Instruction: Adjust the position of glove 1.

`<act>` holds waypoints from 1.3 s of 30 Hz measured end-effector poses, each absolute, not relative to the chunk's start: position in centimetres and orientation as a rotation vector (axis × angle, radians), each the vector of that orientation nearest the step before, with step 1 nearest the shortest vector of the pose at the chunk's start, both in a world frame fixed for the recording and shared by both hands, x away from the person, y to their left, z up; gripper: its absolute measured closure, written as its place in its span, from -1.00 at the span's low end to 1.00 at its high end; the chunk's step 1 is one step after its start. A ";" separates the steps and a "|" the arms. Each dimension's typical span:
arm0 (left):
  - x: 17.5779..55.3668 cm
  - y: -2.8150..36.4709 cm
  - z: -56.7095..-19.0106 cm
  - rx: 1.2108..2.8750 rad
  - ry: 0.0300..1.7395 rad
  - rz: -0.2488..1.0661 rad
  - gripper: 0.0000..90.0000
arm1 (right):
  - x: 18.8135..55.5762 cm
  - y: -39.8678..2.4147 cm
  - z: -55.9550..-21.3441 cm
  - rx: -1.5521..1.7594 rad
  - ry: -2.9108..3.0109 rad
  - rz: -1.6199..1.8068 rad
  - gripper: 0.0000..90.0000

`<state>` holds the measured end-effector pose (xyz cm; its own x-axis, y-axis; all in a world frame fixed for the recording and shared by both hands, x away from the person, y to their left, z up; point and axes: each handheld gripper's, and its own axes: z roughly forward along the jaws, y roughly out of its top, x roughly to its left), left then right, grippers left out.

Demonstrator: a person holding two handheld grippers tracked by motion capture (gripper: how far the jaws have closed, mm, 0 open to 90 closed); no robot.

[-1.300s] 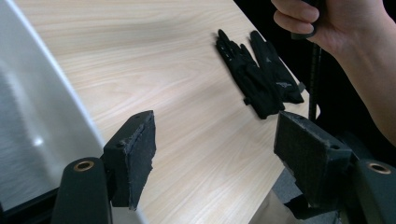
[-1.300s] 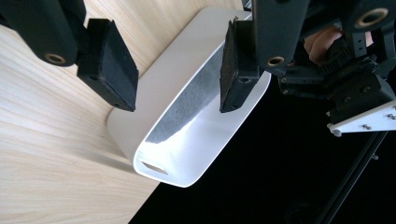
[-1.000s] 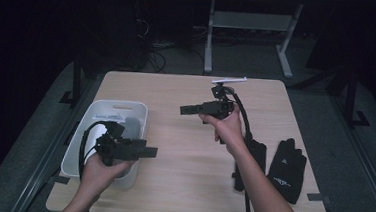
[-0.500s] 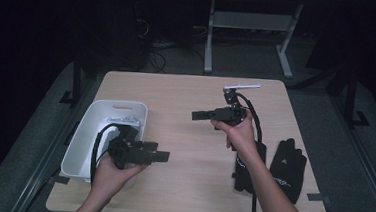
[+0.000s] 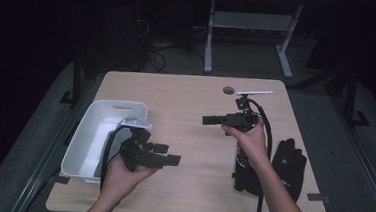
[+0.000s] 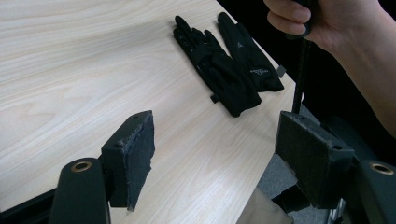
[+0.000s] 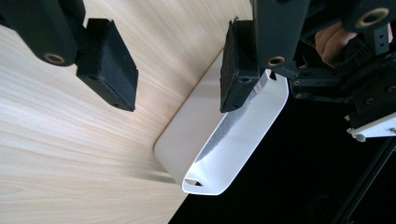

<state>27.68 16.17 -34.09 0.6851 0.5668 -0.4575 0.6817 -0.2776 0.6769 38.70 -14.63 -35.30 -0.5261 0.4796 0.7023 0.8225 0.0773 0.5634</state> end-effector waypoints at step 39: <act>29.2 8.2 -36.6 2.039 0.878 -0.251 -0.38 | 35.3 -24.8 -38.2 -1.459 -1.991 -1.432 0.01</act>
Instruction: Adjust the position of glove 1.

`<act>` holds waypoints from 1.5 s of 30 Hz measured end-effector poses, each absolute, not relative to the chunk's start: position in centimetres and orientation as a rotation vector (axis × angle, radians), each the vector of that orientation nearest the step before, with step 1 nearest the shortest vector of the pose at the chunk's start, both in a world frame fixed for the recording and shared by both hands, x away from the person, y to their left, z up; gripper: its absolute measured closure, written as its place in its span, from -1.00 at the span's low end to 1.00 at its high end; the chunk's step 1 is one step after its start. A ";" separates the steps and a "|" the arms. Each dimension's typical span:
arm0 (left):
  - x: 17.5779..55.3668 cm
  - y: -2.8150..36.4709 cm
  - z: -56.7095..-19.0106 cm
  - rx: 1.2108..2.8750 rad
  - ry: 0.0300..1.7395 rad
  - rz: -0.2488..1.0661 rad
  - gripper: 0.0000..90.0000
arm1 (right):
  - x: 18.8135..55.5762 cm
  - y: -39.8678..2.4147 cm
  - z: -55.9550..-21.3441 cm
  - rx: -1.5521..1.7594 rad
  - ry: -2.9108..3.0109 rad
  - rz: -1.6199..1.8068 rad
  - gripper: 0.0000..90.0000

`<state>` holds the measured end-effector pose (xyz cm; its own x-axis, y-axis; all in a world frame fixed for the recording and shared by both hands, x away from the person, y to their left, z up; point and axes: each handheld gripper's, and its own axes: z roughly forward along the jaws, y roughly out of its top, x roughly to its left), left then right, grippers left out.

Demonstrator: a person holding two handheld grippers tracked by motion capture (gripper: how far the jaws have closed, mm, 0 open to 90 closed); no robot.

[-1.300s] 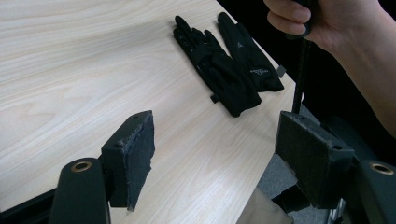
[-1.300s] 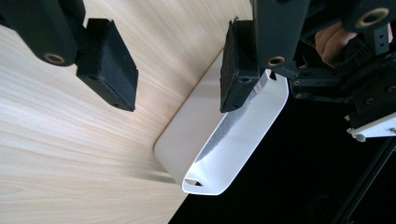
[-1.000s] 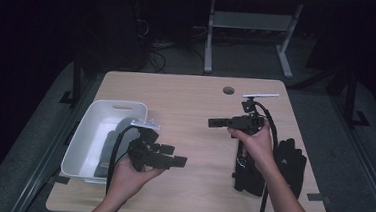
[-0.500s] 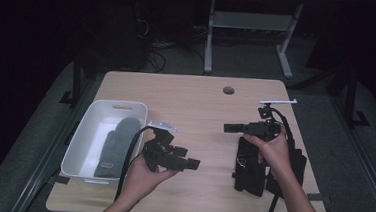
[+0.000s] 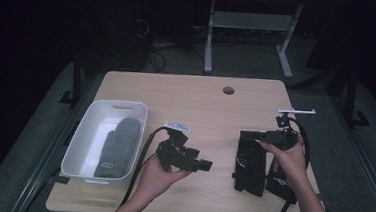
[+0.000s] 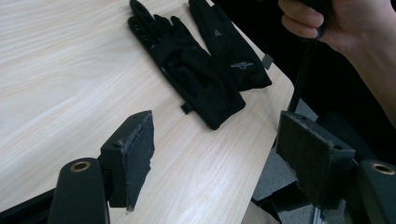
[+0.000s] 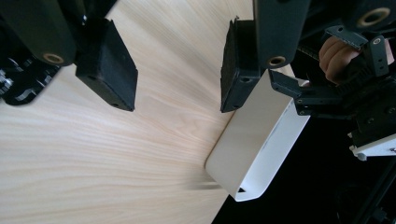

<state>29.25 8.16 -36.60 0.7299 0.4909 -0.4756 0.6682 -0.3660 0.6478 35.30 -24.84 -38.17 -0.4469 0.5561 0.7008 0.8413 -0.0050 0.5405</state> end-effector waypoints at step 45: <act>28.6 1.9 -40.0 2.117 0.795 -0.300 -0.41 | 29.9 -34.7 -43.4 -1.768 -2.214 -1.234 0.03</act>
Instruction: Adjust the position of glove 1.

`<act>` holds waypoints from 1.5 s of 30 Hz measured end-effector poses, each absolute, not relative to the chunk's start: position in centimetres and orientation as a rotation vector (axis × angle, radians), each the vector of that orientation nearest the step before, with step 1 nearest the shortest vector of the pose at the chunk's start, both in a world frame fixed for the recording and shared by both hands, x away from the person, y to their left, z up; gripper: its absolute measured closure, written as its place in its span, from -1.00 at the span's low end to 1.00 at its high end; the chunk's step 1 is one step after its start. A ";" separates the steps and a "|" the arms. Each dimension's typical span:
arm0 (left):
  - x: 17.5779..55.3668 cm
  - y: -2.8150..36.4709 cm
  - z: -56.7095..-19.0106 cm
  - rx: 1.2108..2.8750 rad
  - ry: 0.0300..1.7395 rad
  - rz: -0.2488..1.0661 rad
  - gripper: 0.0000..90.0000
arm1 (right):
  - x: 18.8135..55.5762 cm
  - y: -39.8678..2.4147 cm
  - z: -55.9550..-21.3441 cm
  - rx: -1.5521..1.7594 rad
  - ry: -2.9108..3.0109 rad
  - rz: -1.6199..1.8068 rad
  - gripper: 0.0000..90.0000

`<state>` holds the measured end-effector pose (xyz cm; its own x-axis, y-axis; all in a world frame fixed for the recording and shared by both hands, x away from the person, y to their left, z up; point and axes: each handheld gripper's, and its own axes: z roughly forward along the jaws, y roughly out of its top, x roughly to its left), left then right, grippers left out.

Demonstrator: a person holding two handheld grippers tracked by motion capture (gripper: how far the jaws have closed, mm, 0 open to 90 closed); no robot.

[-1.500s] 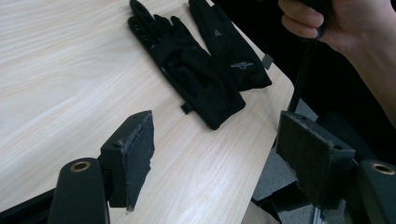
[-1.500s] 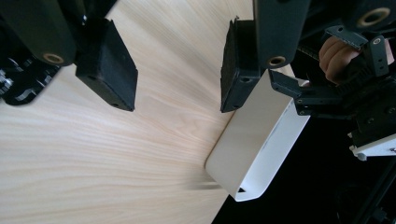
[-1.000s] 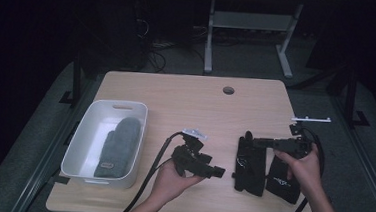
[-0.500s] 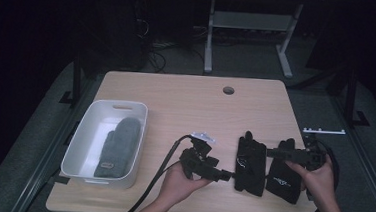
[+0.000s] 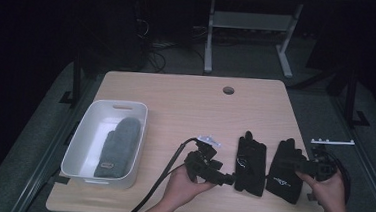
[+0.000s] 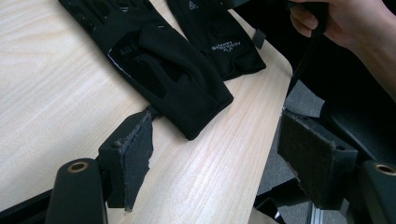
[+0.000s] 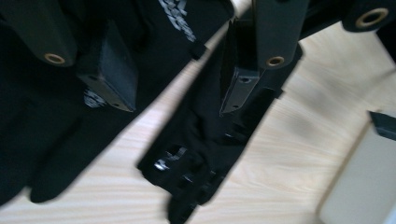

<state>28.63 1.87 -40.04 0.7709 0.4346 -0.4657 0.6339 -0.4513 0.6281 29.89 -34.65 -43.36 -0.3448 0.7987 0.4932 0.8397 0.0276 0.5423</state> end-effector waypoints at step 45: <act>28.5 2.8 -41.3 2.104 0.833 -0.323 -0.42 | 28.8 -32.6 -44.9 -1.840 -2.685 -0.854 0.82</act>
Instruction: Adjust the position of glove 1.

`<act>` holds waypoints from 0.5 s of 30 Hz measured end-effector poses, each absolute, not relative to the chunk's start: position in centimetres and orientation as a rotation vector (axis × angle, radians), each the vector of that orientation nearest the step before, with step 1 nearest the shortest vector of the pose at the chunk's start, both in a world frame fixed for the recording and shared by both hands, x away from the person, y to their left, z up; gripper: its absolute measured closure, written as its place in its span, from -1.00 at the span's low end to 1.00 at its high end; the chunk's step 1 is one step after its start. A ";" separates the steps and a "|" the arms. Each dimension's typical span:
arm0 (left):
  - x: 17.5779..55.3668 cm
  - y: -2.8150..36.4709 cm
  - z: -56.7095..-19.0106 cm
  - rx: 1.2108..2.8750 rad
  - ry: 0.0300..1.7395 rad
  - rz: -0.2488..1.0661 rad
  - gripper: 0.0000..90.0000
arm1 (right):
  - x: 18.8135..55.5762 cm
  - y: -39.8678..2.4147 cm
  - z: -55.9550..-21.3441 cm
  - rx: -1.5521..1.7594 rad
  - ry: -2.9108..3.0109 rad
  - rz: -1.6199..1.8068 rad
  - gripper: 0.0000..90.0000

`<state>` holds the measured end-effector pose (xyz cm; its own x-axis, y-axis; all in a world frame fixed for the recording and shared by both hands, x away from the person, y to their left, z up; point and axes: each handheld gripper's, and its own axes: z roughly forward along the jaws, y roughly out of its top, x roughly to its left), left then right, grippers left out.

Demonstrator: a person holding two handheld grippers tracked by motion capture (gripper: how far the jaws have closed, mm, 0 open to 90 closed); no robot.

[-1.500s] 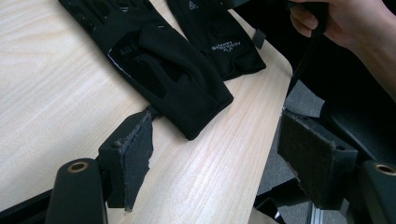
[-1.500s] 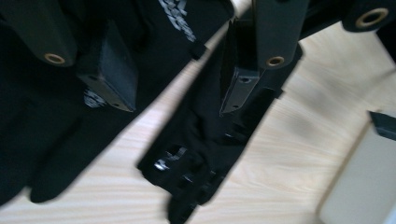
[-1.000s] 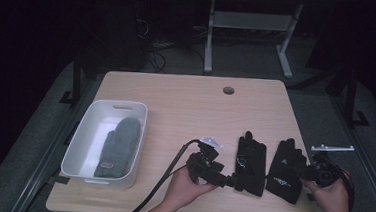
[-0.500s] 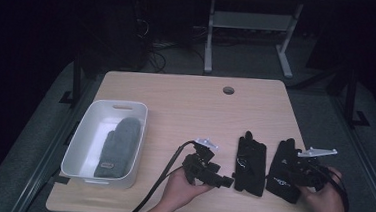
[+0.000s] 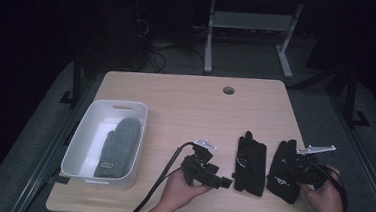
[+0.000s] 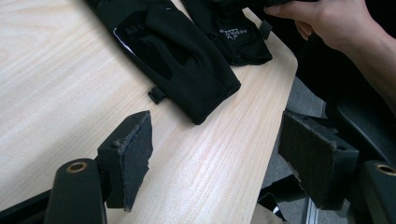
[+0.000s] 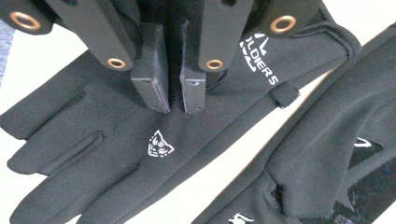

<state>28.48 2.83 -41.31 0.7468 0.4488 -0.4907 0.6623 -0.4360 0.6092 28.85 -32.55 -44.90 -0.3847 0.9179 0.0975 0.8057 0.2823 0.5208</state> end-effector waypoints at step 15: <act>28.6 3.0 -41.1 2.105 0.834 -0.316 -0.41 | 28.5 -33.6 -43.0 1.602 2.288 0.801 0.94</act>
<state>28.61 3.01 -41.07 0.7479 0.4519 -0.4862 0.6607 -0.4359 0.6112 28.55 -33.60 -42.97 -0.3730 0.9205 0.1162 0.7919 0.2506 0.5569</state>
